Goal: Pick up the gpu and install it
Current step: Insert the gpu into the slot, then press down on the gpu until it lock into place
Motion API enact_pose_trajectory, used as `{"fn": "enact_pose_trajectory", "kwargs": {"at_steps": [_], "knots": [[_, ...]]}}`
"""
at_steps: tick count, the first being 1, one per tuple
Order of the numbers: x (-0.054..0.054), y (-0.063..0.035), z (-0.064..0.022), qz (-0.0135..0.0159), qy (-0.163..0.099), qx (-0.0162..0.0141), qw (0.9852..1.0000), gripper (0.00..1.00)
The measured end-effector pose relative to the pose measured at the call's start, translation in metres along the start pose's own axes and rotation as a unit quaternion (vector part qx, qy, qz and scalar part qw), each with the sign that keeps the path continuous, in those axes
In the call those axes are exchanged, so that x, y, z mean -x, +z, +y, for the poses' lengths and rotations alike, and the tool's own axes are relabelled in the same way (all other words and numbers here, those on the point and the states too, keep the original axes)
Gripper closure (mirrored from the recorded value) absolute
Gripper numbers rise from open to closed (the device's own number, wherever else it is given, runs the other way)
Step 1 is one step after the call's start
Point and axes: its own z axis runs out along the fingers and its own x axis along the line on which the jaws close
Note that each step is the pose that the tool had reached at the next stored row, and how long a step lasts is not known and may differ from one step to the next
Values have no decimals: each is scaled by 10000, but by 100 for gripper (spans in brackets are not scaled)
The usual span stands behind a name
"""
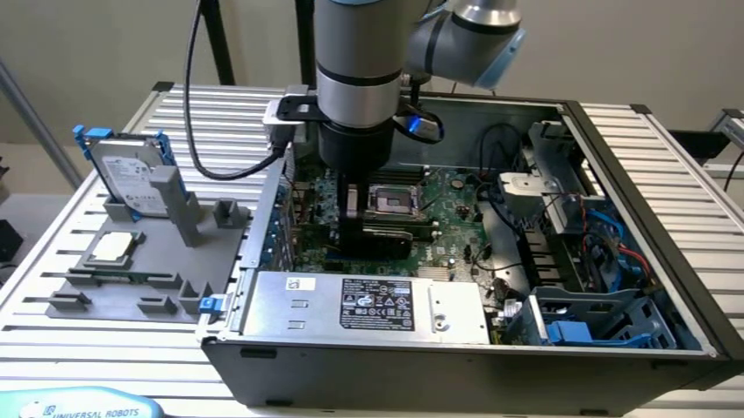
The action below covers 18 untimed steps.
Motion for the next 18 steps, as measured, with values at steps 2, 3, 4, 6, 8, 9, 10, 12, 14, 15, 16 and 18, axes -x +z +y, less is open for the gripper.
{"fn": "enact_pose_trajectory", "kwargs": {"at_steps": [2, 3, 4, 6, 8, 9, 10, 12, 14, 15, 16, 18], "knots": [[1, -89, 0, 0, 0, 0, 10000, 59], [1, -135, 0, 1, 0, 1, 10000, 59], [2, -179, 0, 0, 0, 0, 10000, 59], [2, -255, 0, 1, 0, 1, 10000, 59], [3, -290, 0, 1, 0, 1, 10000, 68], [3, -292, 0, 0, 0, 0, 10000, 74], [3, -292, 0, -1, 0, 0, 10000, 80], [3, -292, 0, -1, 0, 0, 10000, 80], [3, -293, 0, 0, 0, 1, 10000, 86], [3, -293, 0, 0, 0, 1, 10000, 86], [3, -293, 0, 0, 0, 1, 10000, 86], [3, -293, 0, 0, 0, 1, 10000, 86]]}}
